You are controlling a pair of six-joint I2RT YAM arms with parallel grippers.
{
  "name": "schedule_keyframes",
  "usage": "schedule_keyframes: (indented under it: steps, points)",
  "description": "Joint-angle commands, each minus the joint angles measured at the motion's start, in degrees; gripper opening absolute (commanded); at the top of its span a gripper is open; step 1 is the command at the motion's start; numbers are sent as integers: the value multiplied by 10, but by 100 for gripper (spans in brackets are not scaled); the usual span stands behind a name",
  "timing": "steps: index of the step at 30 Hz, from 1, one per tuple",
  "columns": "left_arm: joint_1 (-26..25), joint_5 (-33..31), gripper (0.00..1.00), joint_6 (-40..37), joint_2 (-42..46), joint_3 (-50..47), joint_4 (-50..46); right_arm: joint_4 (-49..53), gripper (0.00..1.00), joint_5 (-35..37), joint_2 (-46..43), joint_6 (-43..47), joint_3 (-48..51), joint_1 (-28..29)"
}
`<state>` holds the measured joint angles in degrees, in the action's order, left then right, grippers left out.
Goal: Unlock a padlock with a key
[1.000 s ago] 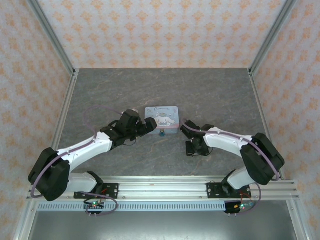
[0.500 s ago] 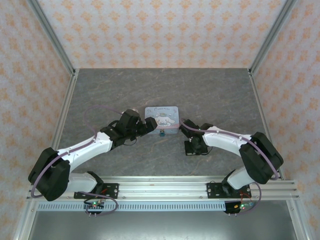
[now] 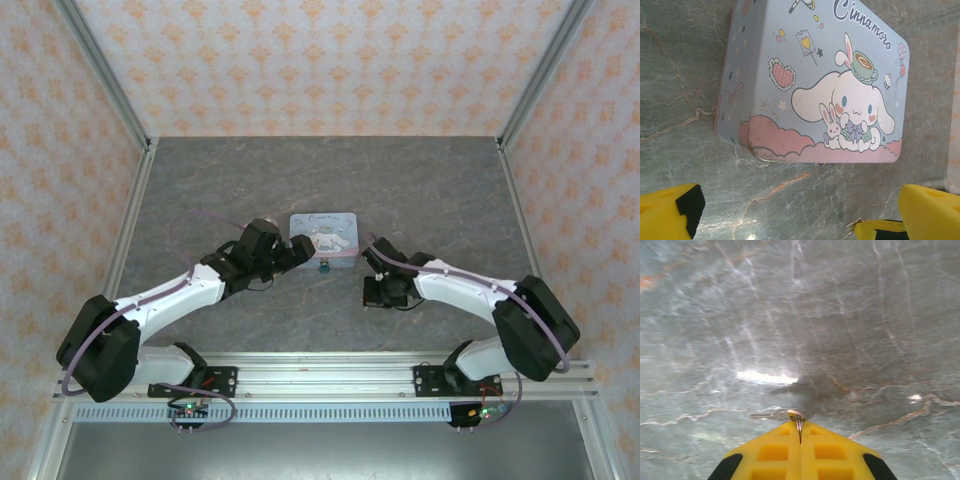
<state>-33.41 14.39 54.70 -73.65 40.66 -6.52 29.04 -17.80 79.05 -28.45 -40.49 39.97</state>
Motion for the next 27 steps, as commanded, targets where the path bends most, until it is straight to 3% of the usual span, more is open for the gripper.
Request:
schedule_keyframes:
  steps: [1, 14, 27]
  points:
    - [-5, 0, 100, 9, 11, -3, 11, -37, 0, -20, -21, -33, 13, 1]
    - [-8, 42, 100, 45, 6, -15, 52, -90, 0, -43, -34, -77, 17, 1]
    - [-47, 60, 96, 75, -8, -37, 107, -130, 0, -55, -50, -114, 9, 1]
